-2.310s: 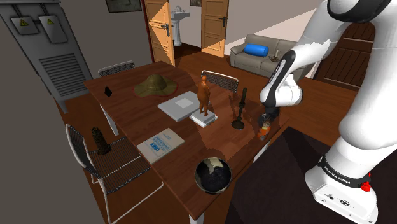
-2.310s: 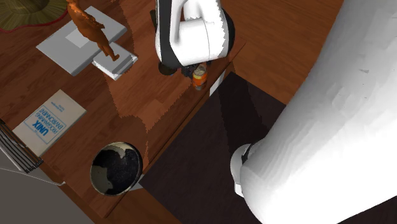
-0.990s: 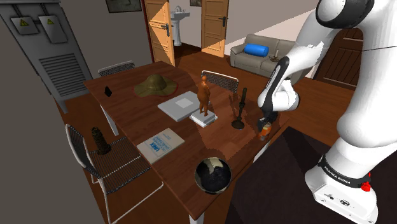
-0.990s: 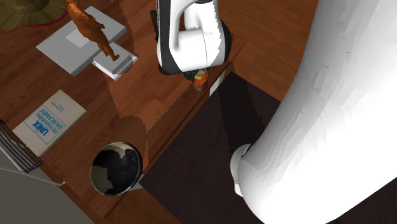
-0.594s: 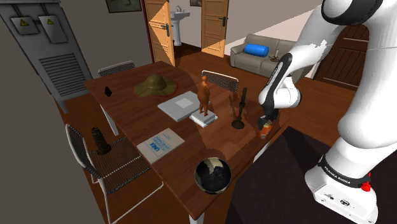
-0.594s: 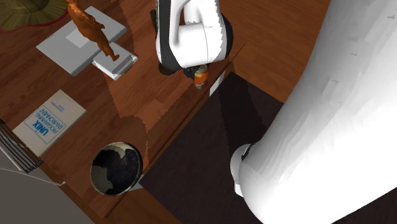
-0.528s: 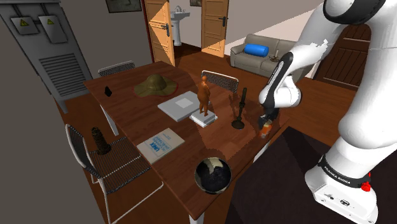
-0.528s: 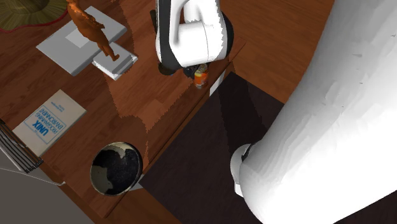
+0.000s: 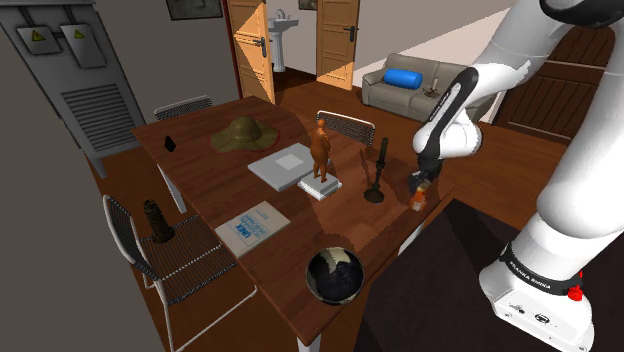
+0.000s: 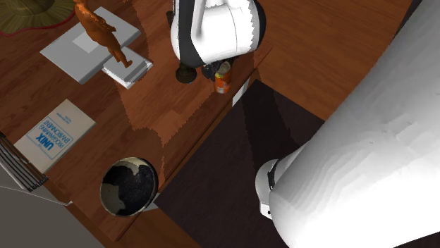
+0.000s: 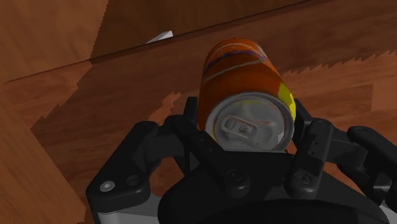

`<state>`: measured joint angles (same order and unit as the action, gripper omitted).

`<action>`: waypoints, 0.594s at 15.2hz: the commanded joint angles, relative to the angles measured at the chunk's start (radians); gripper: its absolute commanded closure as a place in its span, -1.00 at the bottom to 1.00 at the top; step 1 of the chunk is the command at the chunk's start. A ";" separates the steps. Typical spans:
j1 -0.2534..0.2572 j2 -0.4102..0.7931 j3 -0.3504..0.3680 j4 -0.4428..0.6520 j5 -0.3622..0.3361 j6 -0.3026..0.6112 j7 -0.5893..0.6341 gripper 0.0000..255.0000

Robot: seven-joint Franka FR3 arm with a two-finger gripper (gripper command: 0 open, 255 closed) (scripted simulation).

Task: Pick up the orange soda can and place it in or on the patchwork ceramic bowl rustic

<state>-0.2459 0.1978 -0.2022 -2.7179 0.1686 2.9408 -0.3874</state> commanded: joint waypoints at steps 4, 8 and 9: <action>0.037 -0.096 -0.060 -0.013 -0.092 -0.080 0.065 1.00; 0.043 -0.170 -0.081 -0.019 -0.159 -0.146 0.114 1.00; 0.042 -0.188 -0.083 -0.019 -0.174 -0.163 0.124 1.00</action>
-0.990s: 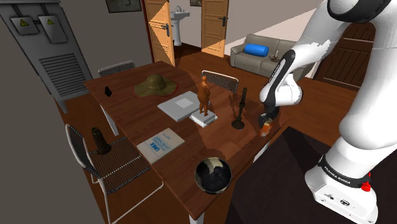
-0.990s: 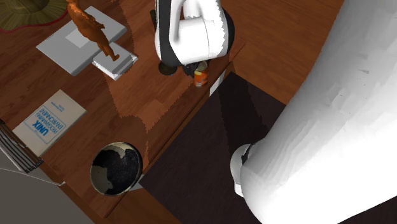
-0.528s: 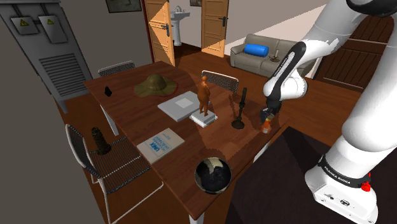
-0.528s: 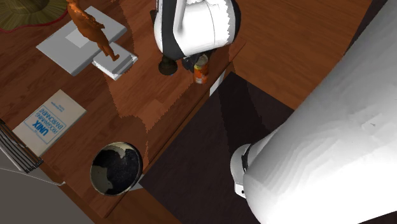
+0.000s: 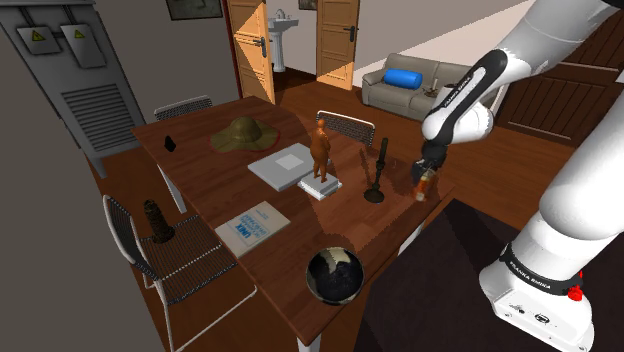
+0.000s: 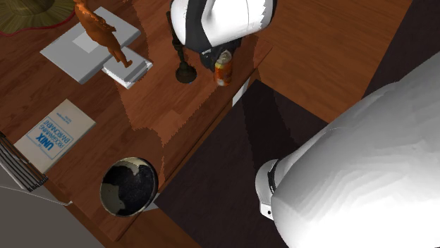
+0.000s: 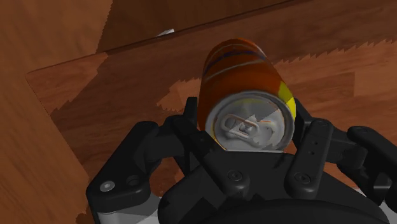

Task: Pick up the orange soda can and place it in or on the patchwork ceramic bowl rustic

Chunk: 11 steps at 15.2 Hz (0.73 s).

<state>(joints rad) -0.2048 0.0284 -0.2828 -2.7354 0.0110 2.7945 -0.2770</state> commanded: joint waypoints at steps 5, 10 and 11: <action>-0.007 -0.106 -0.005 0.000 -0.071 -0.103 0.052 1.00; -0.017 -0.187 0.001 0.009 -0.105 -0.191 0.076 1.00; -0.018 -0.190 0.001 0.010 -0.106 -0.195 0.077 1.00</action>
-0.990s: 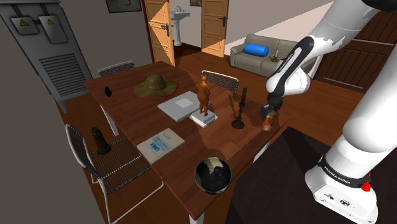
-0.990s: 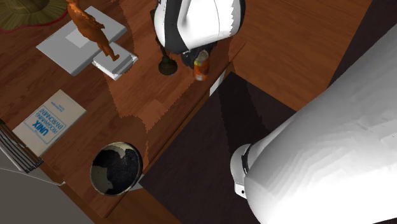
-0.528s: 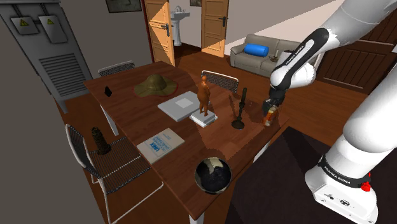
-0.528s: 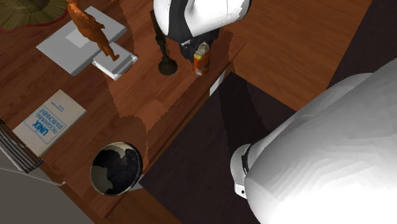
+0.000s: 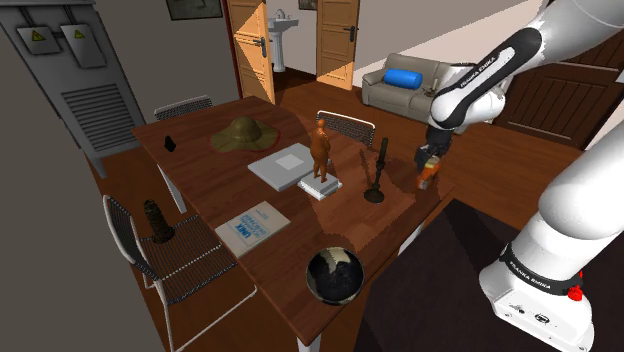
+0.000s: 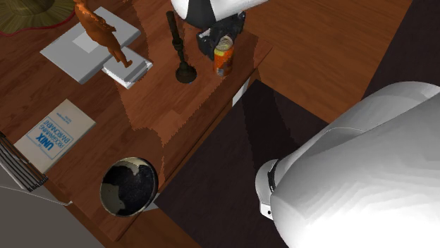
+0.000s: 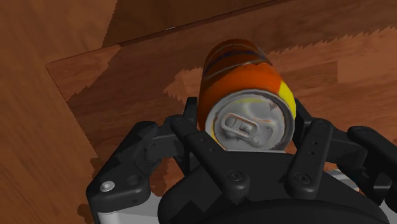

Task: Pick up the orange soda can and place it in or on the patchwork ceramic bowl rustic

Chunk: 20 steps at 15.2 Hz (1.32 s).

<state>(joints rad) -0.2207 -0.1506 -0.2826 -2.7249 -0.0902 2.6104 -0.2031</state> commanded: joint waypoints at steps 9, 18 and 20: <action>0.111 -0.145 0.186 -0.122 0.012 -0.029 0.286 1.00; 0.269 -0.175 0.382 -0.129 0.107 -0.058 0.553 1.00; 0.303 -0.166 0.425 -0.114 0.126 -0.064 0.612 1.00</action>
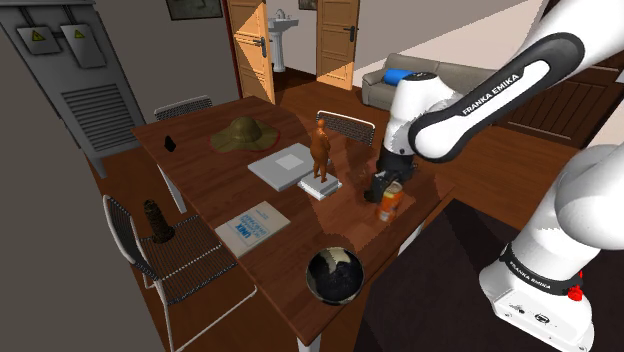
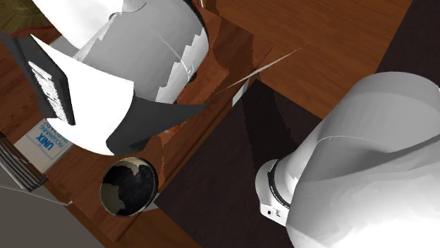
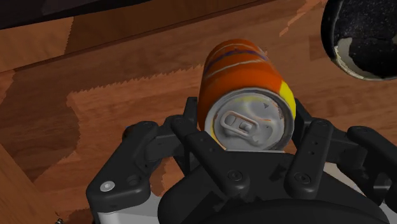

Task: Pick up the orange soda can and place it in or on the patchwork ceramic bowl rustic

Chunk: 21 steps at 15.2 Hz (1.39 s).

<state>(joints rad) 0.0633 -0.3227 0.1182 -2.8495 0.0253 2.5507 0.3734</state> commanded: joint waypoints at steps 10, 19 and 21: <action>0.135 0.127 0.229 0.166 0.037 -0.040 0.337 1.00; 0.164 0.282 0.320 0.278 -0.050 -0.007 0.533 1.00; 0.161 0.311 0.320 0.274 -0.074 0.023 0.551 1.00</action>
<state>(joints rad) 0.2261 -0.0273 0.4377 -2.5743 -0.0350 2.5571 0.9136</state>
